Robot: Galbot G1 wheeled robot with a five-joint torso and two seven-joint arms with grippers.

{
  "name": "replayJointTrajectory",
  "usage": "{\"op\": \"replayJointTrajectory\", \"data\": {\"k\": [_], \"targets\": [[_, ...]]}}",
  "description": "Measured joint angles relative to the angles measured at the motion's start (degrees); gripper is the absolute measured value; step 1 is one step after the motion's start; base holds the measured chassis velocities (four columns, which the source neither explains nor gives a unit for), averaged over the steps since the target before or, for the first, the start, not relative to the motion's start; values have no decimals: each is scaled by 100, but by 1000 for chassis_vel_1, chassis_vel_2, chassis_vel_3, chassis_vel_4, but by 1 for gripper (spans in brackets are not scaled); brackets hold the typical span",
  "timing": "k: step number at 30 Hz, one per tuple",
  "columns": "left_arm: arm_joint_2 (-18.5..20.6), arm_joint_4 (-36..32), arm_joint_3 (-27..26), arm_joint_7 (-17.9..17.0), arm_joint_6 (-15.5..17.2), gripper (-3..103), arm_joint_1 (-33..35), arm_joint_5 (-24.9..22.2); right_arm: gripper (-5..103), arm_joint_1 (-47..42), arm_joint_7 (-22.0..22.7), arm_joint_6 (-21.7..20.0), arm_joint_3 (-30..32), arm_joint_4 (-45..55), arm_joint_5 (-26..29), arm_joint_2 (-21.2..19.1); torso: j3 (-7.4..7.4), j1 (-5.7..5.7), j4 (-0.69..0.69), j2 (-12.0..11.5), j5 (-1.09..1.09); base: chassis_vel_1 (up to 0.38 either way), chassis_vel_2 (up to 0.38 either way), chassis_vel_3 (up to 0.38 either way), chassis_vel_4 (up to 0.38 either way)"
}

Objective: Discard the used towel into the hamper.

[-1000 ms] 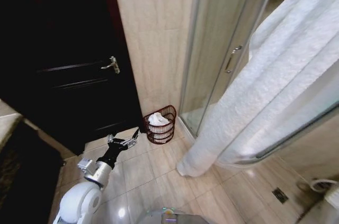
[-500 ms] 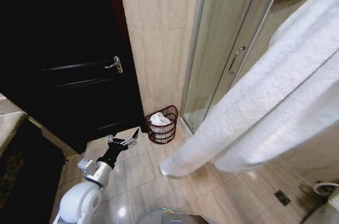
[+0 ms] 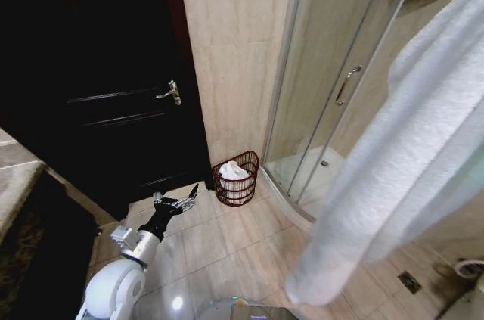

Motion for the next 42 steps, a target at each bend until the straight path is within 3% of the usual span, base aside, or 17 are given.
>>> {"op": "replayJointTrajectory", "data": {"k": [3,5,10,30,35,42], "targets": [[1,0,-1,0,0,100,1,0,4,-27,-7,26,74,13,35,-11,0,0,2,0,-11,141,129,-104,-134],[1,0,-1,0,0,100,0,0,4,-44,-19,38,136,12,73,-20,0,0,2,0,4,56,43,-8,-22],[-1,0,1,0,0,100,0,0,4,-48,-43,52,169,6,94,-40,1,0,-1,0,7,-35,-37,27,35],[-1,0,1,1,0,100,0,0,4,44,-180,84,-87,2,-73,-59,1,1,0,0,2,22,20,27,27],[-1,0,1,0,0,100,0,0,4,98,-264,137,-177,-34,-80,-184,1,1,2,0,1,37,32,43,57],[-1,0,1,0,0,100,0,0,4,329,-417,243,-559,-239,122,-654,1,1,-2,0,1,0,0,0,0]]}}
